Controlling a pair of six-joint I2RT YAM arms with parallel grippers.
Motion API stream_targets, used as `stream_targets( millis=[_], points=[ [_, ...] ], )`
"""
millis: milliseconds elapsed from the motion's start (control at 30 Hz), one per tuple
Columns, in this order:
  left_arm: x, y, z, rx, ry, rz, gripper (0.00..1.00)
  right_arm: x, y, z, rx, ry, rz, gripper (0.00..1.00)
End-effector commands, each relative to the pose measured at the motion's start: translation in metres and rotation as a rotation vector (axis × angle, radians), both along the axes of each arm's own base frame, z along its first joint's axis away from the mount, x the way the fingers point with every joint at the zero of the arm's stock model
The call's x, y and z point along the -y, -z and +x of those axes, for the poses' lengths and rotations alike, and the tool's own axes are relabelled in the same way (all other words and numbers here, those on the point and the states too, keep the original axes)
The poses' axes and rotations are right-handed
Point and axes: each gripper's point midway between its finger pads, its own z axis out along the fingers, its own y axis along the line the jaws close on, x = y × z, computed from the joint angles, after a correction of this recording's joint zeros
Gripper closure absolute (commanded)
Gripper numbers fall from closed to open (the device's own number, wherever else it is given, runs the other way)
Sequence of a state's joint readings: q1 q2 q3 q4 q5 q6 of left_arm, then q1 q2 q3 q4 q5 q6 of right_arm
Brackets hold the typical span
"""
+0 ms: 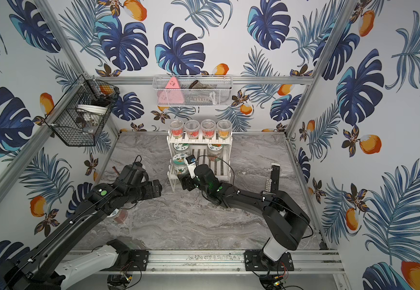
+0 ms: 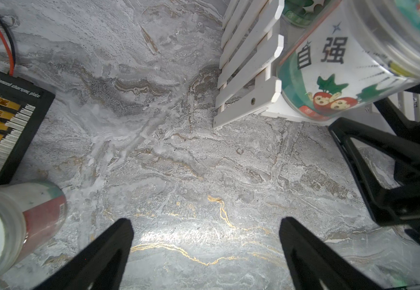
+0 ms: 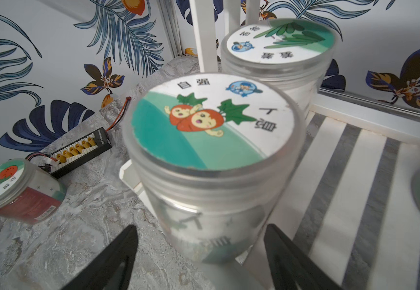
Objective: Place the seed container on the shelf
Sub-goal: Place the seed jar on the shelf.
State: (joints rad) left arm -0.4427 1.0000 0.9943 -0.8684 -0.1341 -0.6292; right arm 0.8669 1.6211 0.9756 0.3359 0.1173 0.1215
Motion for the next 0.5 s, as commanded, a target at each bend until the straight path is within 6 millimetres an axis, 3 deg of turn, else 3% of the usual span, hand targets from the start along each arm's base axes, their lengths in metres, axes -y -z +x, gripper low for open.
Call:
stream_targets(
  millis=[0, 467],
  points=[
    [0.002, -0.004, 0.004, 0.021, 0.010, -0.006, 0.01, 0.000, -0.003, 0.006, -0.005, 0.025, 0.025, 0.21],
    [0.003, 0.000, 0.003, 0.004, 0.021, -0.001, 0.01, -0.011, -0.009, 0.022, 0.020, 0.028, 0.068, 0.28]
  ],
)
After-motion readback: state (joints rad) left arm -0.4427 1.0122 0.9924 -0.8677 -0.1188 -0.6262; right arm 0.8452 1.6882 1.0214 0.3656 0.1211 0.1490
